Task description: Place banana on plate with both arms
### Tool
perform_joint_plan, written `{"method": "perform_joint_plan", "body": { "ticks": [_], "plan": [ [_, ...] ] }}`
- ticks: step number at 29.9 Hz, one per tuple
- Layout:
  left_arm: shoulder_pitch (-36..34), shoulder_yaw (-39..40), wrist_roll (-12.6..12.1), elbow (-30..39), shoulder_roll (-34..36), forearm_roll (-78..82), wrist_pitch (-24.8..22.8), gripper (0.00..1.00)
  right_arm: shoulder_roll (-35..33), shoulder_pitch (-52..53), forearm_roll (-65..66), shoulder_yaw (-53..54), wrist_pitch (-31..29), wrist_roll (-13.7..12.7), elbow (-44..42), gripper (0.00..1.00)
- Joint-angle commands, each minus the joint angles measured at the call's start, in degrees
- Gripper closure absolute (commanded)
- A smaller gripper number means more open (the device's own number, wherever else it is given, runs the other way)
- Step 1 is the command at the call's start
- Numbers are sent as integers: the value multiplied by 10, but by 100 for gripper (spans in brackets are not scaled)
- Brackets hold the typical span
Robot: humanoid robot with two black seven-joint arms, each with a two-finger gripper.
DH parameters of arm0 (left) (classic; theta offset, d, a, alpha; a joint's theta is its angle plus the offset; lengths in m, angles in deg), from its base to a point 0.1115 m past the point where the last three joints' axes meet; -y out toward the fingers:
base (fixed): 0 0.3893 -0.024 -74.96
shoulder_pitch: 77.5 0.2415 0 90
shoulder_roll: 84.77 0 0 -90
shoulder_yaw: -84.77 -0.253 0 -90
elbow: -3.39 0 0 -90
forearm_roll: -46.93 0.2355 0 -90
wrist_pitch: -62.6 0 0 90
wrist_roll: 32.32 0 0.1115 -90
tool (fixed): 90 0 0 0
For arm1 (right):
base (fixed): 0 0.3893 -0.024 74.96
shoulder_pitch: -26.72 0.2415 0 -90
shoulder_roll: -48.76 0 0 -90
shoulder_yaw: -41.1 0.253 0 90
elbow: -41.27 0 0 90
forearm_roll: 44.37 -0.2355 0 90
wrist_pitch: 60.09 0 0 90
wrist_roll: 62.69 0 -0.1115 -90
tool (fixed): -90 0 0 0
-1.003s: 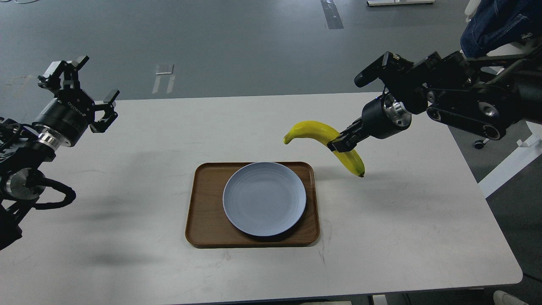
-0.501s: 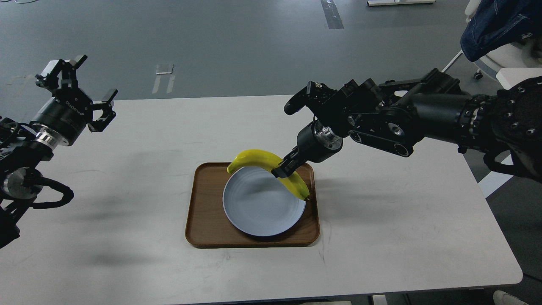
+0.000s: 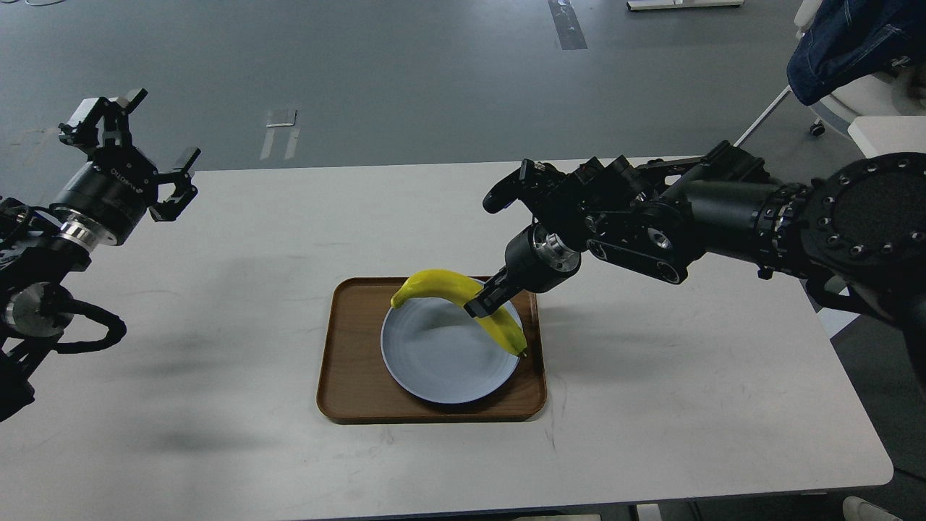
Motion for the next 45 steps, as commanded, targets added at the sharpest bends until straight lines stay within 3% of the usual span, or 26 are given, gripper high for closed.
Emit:
{"method": "perform_joint_plan", "body": {
  "ticks": [1, 6, 9, 13, 19, 21, 24, 29, 35, 45],
  "plan": [
    [0, 0, 0, 0, 1, 0, 0, 2, 0, 0, -29, 0, 0, 0, 3, 70],
    [0, 0, 0, 1, 1, 0, 0, 2, 0, -1, -46, -1, 0, 0, 4, 62],
    [-1, 0, 0, 0, 1, 0, 0, 2, 0, -1, -46, -1, 0, 0, 4, 52],
    [-1, 0, 0, 0, 1, 0, 0, 2, 0, -3, -46, -14, 0, 0, 2, 50],
    [-3, 0, 0, 0, 1, 0, 0, 2, 0, -3, -47, -16, 0, 0, 1, 38],
    [-3, 0, 0, 1, 2, 0, 0, 2, 0, -2, -52, -14, 0, 0, 0, 32],
    [-3, 0, 0, 0, 5, 0, 0, 2, 0, 6, -74, -7, 0, 0, -2, 6],
    [-4, 0, 0, 1, 5, 0, 0, 2, -6, 25, -111, 27, 0, 0, -3, 2],
    [-4, -1, 0, 1, 2, 1, 0, 2, -124, 4, -199, 155, 0, 0, -1, 1],
    [-2, -7, 0, 0, -4, 2, 0, 2, -266, -171, -442, 321, 0, 0, -1, 1]
  ]
}}
